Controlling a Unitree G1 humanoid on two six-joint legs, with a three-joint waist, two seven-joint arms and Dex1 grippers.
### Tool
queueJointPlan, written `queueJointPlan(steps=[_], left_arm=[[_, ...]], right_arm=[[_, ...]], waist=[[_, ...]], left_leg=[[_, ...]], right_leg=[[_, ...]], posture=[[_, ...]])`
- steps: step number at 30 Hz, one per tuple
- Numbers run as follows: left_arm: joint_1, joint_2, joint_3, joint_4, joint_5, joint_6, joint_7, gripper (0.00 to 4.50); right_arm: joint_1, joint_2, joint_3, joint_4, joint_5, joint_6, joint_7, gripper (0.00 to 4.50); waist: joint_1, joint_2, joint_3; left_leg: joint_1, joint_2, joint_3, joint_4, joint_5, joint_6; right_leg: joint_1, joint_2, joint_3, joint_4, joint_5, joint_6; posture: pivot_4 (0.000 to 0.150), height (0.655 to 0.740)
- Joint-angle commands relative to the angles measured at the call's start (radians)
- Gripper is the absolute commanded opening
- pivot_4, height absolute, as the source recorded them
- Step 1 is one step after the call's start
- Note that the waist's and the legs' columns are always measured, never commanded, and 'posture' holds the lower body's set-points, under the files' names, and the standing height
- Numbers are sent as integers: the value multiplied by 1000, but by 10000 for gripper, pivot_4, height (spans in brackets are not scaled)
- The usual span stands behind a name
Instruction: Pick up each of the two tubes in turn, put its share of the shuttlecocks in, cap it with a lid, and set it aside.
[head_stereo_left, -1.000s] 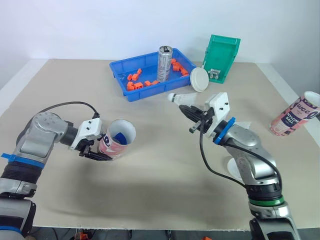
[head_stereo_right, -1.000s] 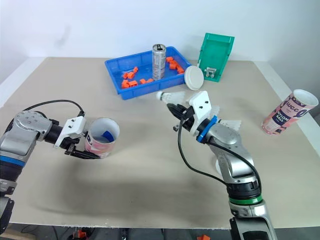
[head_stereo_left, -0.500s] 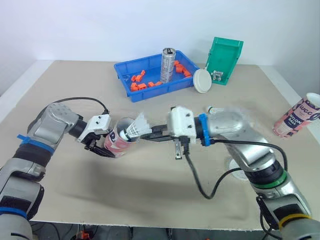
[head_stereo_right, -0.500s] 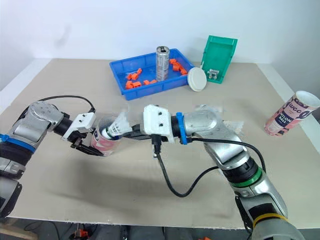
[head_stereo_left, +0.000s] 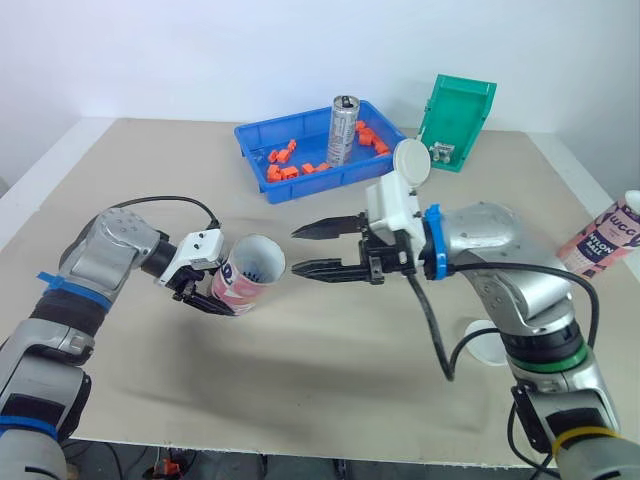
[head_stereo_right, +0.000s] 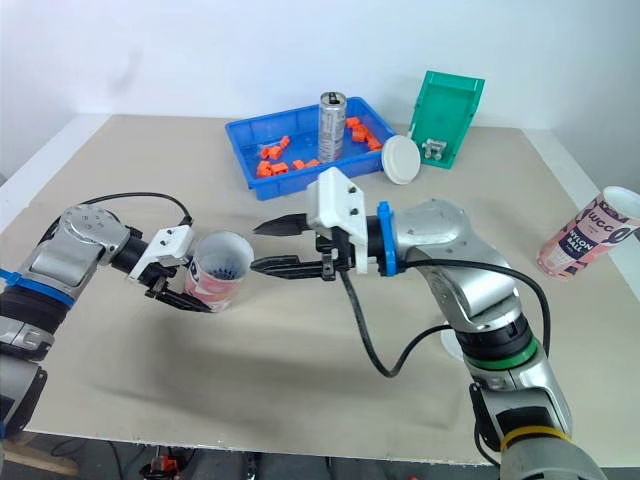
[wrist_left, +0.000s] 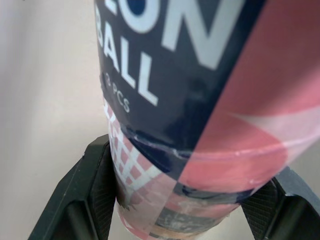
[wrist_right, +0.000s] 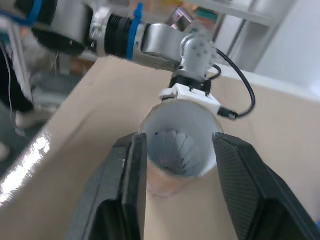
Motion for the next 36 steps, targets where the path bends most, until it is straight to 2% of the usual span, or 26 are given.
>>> queueJointPlan(steps=[1,7,9,13,23,36], left_arm=[[65,-41,-39,-11,36,17,-6,28228],[128,-45,-2,-96,21,58,0,28228],[145,-41,3,-114,20,65,-7,28228],[133,-50,10,-111,33,70,-9,28228],[140,-46,23,-121,40,76,-8,28228],[149,-48,37,-136,35,91,-2,28228]], right_arm=[[100,-11,-186,-17,32,11,-129,24259],[437,-71,-487,-29,29,6,-248,24259],[514,-96,-568,-27,58,19,-240,24259],[617,-181,-673,100,22,-25,-202,24259],[647,-248,-696,342,-30,-128,-171,24259],[606,-241,-629,455,-79,-165,-179,24259]], waist=[[2,0,0],[13,1,-2],[13,3,-3],[13,3,-4],[7,4,-4],[1,4,-4]], left_leg=[[0,0,0,0,0,0],[-3,-6,1,1,-1,1],[-4,-8,1,0,-2,3],[-3,-10,1,0,-4,7],[0,-17,2,1,-6,9],[1,-18,2,1,-6,11]], right_leg=[[0,0,0,0,0,0],[2,-4,4,-2,-5,4],[2,-5,5,-2,-5,5],[3,-7,5,-2,-9,6],[8,-14,6,-2,-11,11],[10,-15,5,-2,-12,11]], posture=[[1500,7400],[1500,7400],[1500,7400],[1500,7400],[1500,7400],[1500,7400]])
